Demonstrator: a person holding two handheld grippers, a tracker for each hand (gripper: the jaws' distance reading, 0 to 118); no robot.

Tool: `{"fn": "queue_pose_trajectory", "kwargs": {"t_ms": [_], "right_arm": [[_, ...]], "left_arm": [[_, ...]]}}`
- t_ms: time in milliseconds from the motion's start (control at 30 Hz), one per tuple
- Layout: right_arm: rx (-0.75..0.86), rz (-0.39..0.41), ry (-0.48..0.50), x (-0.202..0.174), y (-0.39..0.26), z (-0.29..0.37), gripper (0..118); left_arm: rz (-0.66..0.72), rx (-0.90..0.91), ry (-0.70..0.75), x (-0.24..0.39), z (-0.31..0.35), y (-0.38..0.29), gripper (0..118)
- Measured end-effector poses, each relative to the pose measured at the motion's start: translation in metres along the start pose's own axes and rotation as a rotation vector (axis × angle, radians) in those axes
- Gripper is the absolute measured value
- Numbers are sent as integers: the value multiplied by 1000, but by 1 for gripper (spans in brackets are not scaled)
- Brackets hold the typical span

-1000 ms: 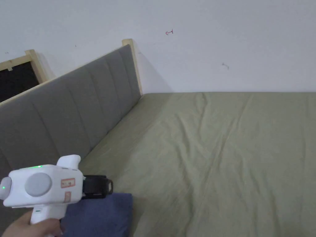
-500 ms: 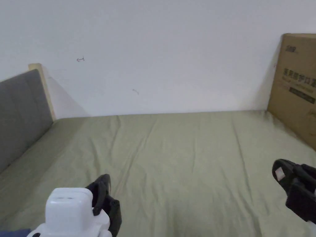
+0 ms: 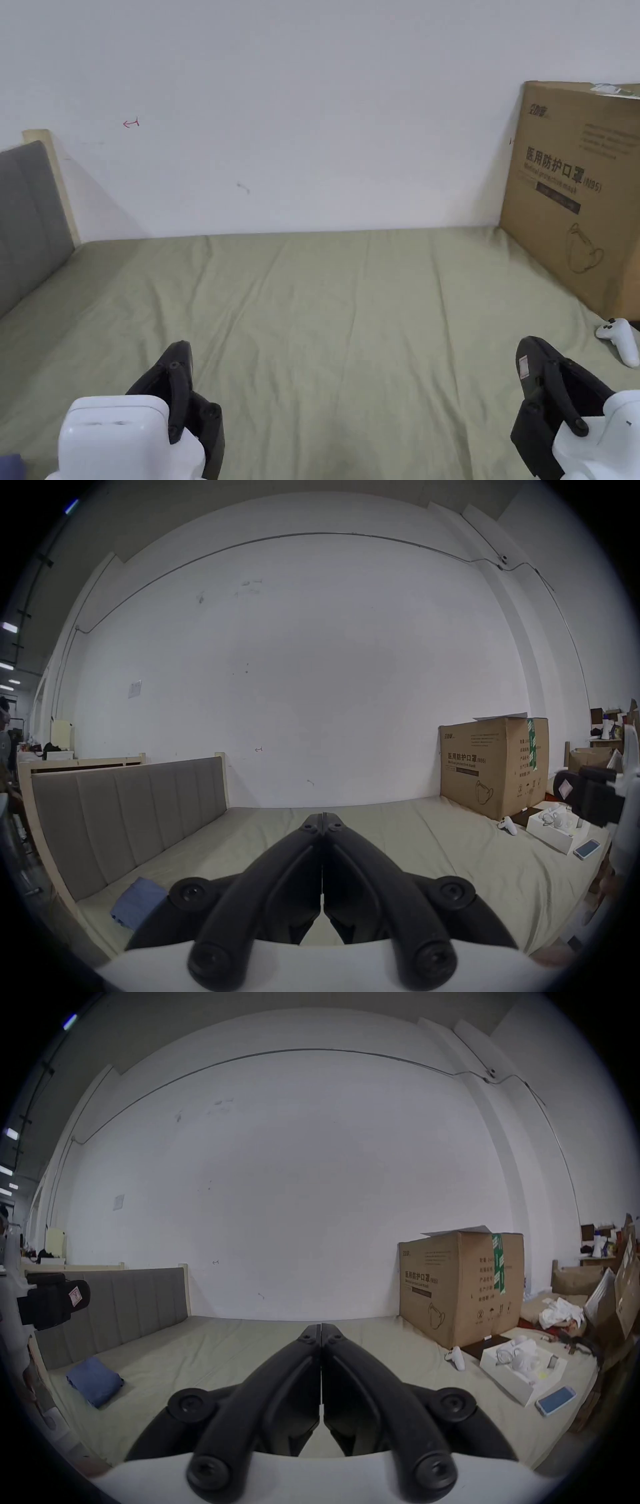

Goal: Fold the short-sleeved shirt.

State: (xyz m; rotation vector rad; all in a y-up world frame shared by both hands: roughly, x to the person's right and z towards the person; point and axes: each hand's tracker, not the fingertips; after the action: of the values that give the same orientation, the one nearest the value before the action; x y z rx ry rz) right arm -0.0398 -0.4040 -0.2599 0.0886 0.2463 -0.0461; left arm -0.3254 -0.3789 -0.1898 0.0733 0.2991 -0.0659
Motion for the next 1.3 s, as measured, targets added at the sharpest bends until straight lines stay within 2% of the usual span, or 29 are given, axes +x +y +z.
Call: {"fn": "queue_pose_trajectory", "kwargs": {"t_ms": [100,133,200,233,267,300,333,367,467,733,967,1300], "right_arm": [[-19,-26,11,1,1,1,3],[-28,-29,20,2,2,0,12],[-23,-52,43,3,7,1,50],[-18,-52,38,2,7,2,71],[-6,-47,20,0,8,3,93],[7,-36,-4,-1,8,4,100],[21,-30,-12,-3,10,6,103],[29,-26,-11,-3,10,7,106],[25,-6,-18,-5,12,7,114],[-9,-14,-24,-11,10,3,114],[-16,39,3,-20,12,0,114],[-67,12,26,-25,9,-3,114]], "left_arm": [[12,-11,-1,-2,1,2,2],[8,-13,-3,-2,1,2,7],[5,-4,-20,-4,4,3,41],[8,0,-28,-5,5,3,67],[11,-3,-35,-6,4,4,105],[19,-13,-47,-6,3,5,118],[19,-18,-45,-6,3,5,117],[35,60,-86,-5,7,2,118],[5,34,-41,-3,10,0,118],[-26,30,-42,2,12,5,118],[28,-22,-80,-6,3,7,118],[60,-71,-32,-3,-6,7,118]]}}
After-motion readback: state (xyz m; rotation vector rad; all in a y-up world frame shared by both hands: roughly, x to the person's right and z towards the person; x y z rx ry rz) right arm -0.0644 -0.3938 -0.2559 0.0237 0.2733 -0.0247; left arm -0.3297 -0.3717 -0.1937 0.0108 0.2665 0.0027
